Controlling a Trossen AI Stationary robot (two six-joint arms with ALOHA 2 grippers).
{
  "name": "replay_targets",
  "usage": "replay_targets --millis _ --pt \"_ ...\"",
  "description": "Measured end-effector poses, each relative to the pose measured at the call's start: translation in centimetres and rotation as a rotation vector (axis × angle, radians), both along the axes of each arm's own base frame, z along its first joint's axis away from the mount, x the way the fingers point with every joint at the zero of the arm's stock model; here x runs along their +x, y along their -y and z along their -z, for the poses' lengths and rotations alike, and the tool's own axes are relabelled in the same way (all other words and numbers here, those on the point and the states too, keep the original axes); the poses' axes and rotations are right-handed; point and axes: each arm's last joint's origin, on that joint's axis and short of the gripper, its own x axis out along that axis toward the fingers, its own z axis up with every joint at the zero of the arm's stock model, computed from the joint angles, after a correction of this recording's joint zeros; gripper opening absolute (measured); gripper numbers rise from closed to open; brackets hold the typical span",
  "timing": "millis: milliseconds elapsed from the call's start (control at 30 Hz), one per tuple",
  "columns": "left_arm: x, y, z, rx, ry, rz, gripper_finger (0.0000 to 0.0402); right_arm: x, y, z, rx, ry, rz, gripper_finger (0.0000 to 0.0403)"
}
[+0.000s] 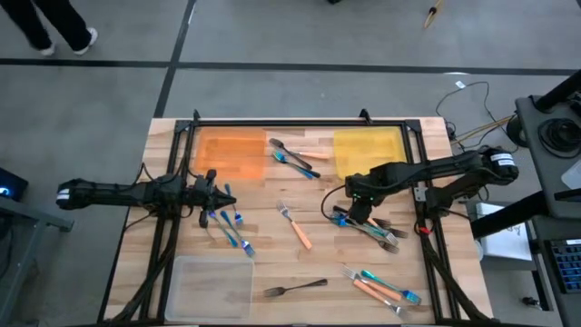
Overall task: Sort silverware by color (type)
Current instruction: Put the orange fork into the yellow bin
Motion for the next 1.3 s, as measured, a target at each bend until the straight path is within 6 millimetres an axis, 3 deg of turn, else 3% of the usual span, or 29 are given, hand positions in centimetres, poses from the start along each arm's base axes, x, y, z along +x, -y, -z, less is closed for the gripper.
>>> replay_targets --millis 1300 --pt "0.0 0.0 0.0 0.000 -0.001 0.000 0.0000 2.9 -0.1 5.9 0.043 -0.159 -0.157 0.0175"
